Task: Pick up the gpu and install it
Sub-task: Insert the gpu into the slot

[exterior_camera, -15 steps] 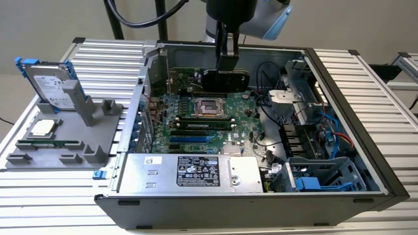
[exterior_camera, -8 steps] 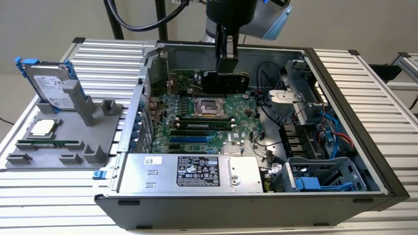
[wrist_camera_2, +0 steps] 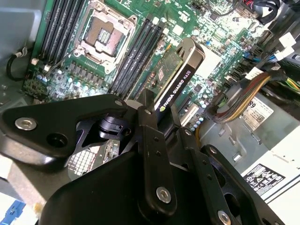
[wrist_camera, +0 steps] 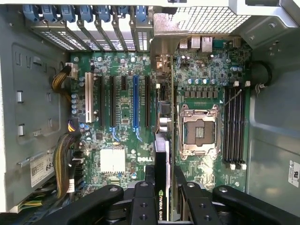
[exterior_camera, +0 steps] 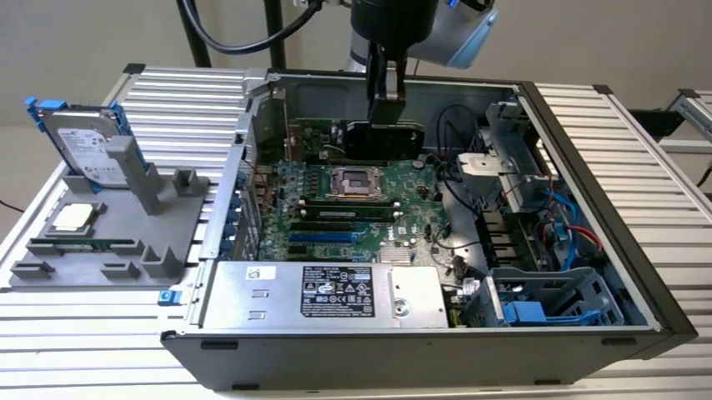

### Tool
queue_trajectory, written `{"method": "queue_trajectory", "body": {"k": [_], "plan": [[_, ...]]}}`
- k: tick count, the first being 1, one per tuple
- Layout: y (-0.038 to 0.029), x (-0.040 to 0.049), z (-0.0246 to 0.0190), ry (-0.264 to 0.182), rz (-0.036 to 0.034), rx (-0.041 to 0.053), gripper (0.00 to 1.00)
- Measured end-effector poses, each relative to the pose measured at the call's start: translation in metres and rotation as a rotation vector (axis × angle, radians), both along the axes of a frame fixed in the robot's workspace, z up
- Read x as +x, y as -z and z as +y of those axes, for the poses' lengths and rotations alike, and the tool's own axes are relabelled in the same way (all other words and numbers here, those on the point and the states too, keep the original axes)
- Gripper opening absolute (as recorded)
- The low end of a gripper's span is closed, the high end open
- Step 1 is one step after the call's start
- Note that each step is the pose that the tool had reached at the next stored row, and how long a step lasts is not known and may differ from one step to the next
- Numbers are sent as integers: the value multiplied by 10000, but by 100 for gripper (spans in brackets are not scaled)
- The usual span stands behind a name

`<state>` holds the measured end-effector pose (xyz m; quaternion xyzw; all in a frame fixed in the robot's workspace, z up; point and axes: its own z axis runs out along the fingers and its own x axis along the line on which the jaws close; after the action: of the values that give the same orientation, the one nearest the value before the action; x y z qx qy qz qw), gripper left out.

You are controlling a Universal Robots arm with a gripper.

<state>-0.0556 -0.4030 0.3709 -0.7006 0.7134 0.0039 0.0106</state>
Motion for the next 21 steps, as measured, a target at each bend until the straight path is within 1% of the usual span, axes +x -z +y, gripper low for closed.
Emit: {"method": "queue_trajectory", "body": {"k": [21], "plan": [[75,0,0,1,1,-6,0]]}}
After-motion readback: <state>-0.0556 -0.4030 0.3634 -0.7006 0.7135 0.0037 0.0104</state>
